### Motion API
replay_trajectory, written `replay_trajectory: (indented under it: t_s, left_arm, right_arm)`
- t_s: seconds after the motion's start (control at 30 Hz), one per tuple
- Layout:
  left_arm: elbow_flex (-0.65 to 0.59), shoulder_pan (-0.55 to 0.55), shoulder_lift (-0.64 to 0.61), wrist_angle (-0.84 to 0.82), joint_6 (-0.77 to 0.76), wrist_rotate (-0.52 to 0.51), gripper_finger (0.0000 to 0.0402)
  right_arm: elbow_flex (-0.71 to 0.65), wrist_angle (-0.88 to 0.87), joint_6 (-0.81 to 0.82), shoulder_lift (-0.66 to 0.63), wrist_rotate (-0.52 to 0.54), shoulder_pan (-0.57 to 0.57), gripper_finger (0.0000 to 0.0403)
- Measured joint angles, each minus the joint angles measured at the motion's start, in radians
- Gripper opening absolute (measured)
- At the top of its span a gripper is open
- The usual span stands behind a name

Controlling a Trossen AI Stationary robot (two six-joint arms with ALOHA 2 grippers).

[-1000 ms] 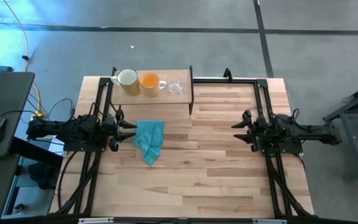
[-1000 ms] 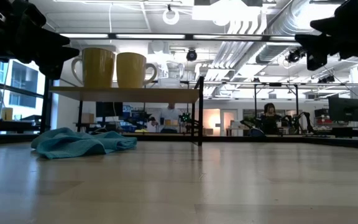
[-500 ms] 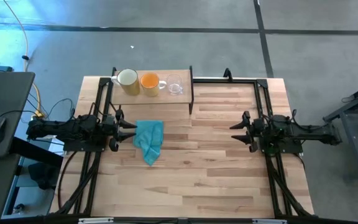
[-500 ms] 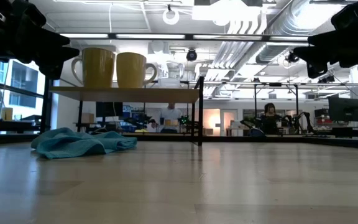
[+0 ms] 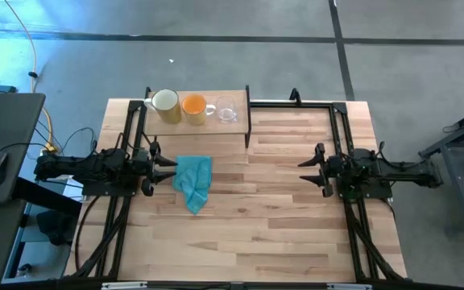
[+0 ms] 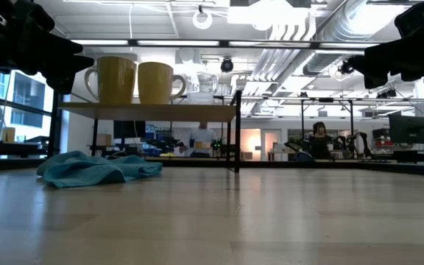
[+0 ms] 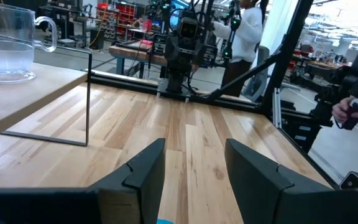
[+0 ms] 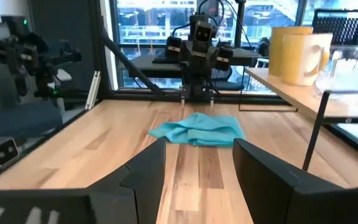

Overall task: Stack small to large cups/mugs on shelf
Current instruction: Return to Home Position

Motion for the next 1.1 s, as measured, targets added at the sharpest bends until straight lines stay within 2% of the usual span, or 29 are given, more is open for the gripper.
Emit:
replay_trajectory:
  t_s: [0.1,0.27,0.4,0.8,0.97,1.1]
  left_arm:
    - [0.0,0.0,0.0,0.0,0.0,0.0,0.0154]
    - [0.0,0.0,0.0,0.0,0.0,0.0,0.0154]
    - [0.0,0.0,0.0,0.0,0.0,0.0,0.0154]
    - [0.0,0.0,0.0,0.0,0.0,0.0,0.0154]
    - [0.0,0.0,0.0,0.0,0.0,0.0,0.0154]
    - [0.0,0.0,0.0,0.0,0.0,0.0,0.0154]
  right_arm:
    - [0.001,-0.003,0.035,0.0,0.002,0.0,0.0181]
    - [0.004,-0.016,-0.011,0.0,0.007,0.0,0.0181]
    - [0.004,-0.018,0.105,0.0,0.008,0.0,0.0181]
    - [0.004,0.016,0.081,0.0,0.014,0.0,0.0181]
    - [0.005,0.002,0.236,0.0,0.169,-0.001,0.0181]
    - [0.005,-0.024,0.265,0.0,0.145,0.0,0.0181]
